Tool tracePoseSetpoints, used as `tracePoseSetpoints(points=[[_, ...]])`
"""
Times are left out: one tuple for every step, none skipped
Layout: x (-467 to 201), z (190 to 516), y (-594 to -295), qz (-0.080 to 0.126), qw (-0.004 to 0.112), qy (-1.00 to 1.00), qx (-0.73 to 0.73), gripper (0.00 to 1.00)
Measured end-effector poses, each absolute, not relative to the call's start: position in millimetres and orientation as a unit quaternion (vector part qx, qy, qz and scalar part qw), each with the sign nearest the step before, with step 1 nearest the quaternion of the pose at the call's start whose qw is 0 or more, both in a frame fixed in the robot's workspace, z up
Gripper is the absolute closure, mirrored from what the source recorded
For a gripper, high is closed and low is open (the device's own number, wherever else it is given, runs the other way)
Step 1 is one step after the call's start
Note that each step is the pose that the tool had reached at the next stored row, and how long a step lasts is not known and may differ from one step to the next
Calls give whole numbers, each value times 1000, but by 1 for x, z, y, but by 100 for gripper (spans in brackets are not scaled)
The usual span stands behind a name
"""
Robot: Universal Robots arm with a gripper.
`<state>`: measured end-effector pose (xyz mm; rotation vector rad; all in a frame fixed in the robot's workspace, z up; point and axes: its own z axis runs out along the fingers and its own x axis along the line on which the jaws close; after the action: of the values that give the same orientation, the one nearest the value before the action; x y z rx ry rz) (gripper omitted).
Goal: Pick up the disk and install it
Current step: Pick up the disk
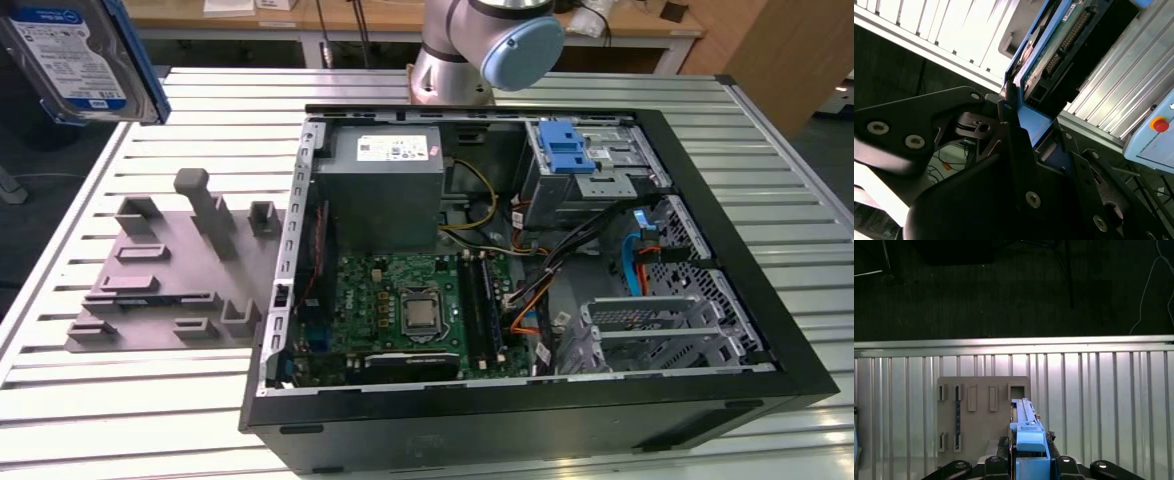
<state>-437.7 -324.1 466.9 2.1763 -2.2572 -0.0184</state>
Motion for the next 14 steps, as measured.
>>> tracePoseSetpoints(points=[[-438,468,-324,-6,3,-720,694,64],[-438,469,-324,-6,3,-720,694,64],[-438,470,-324,-6,3,-720,694,64],[-438,471,-324,-6,3,-720,694,64],[-438,472,-324,-6,3,-720,694,64],[-438,473,-324,-6,3,-720,694,64],[-438,474,-324,-6,3,-720,694,64],[-438,476,-324,-6,3,-720,694,64],[-438,477,-324,-6,3,-720,694,64],[-438,478,-324,-6,3,-720,694,64],[-438,479,-324,-6,3,-720,694,64],[-438,480,-324,-6,3,-720,694,64],[-438,481,-324,-6,3,-720,694,64],[-438,482,-324,-6,3,-720,694,64]])
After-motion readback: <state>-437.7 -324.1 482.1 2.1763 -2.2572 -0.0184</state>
